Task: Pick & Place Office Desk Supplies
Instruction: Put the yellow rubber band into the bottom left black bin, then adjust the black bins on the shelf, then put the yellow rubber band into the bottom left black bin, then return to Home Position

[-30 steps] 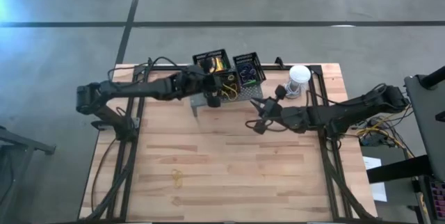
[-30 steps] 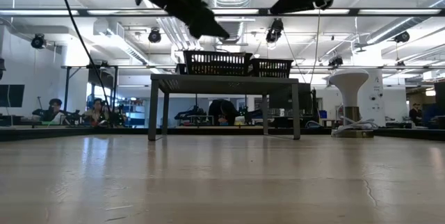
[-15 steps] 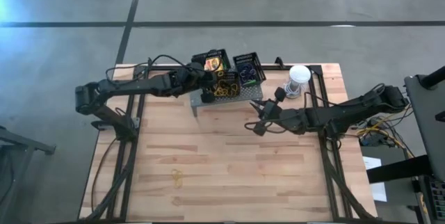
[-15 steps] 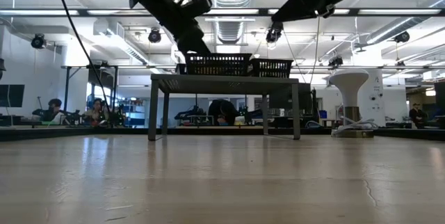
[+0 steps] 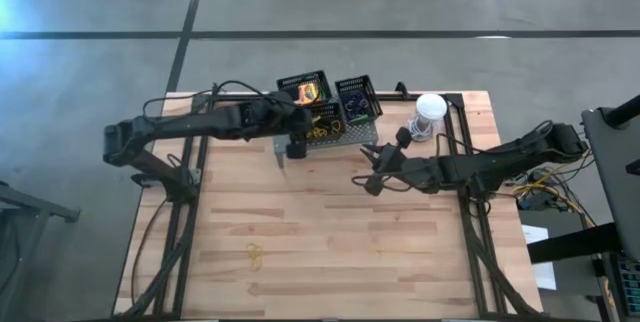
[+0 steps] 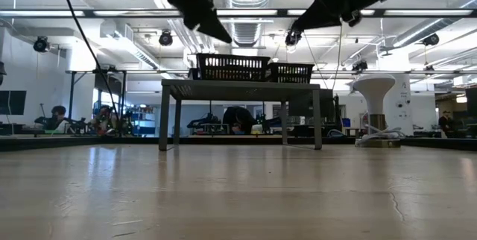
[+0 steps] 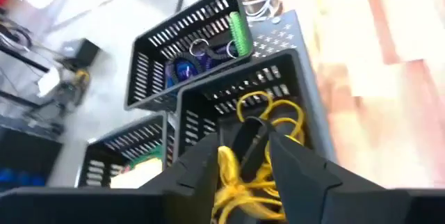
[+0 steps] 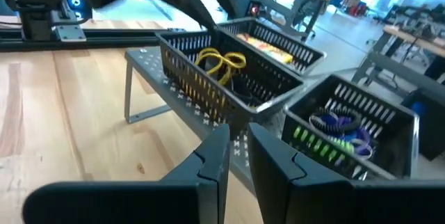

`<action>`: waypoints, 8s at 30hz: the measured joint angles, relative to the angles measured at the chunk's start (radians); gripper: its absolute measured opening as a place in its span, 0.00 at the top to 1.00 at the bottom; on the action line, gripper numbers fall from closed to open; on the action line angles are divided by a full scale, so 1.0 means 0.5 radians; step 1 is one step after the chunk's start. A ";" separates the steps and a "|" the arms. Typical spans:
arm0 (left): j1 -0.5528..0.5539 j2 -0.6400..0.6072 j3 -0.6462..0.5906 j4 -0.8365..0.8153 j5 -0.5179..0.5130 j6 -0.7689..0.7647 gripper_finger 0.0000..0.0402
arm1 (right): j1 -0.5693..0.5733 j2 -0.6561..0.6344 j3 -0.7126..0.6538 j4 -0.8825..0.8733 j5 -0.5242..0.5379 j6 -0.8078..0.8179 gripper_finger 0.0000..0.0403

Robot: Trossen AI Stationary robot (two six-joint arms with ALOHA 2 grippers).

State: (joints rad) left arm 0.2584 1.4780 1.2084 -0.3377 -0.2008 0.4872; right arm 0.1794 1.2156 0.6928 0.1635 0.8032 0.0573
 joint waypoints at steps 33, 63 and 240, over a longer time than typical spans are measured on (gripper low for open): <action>-0.465 -0.819 -0.958 -0.300 -0.666 -1.410 0.70 | -1.463 0.417 1.037 -1.633 -1.022 0.092 0.88; -0.737 -0.989 -1.145 -0.060 0.040 -1.177 0.70 | -0.801 0.178 0.939 -1.349 -1.131 -0.018 0.88; -0.277 -0.478 -0.596 0.044 0.128 -1.021 0.64 | -0.591 -0.926 -0.549 -0.126 -2.011 0.073 0.88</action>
State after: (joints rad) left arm 0.1199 1.2392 0.9103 -0.3157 -0.1366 -0.0232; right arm -0.1162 0.7525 0.4183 0.1003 -0.2024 0.0937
